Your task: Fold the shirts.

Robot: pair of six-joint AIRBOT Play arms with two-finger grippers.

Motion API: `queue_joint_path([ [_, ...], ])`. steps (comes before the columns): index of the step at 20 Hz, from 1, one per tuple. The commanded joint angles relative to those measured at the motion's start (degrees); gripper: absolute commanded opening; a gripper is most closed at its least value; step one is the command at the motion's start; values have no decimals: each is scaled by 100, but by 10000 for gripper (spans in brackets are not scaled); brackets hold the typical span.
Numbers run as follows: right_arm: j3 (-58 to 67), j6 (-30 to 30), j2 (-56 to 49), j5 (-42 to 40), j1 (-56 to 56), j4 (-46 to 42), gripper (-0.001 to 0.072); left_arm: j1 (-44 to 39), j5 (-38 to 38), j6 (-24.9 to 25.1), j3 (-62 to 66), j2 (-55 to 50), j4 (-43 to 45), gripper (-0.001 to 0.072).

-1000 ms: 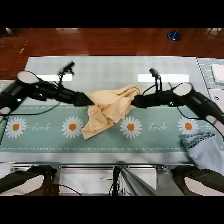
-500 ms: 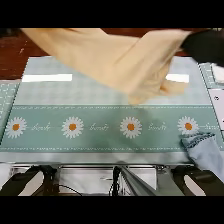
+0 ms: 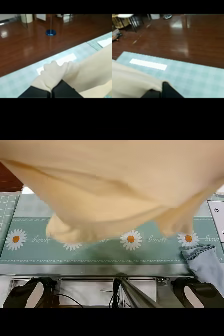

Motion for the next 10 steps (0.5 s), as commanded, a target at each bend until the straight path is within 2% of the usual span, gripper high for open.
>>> queue_joint_path([
  [1, 402, 293, 26, 306, -13, 391, 22, 20, -210, -269, 31, 389, 61, 21],
  [4, 494, 573, 24, 1056, -15, 271, 22, 20, -229, -527, 31, 667, 66, 21],
  [6, 492, 691, -63, 1923, -15, -223, 22, 22, -461, -669, 26, 680, 76, 21],
  [8, 468, 632, -350, 2822, -13, -885, 22, 22, -710, -750, -151, 575, 136, 21],
  [10, 354, 348, -804, 2994, -13, -1121, 22, 20, -664, -750, -656, 501, 129, 21],
])
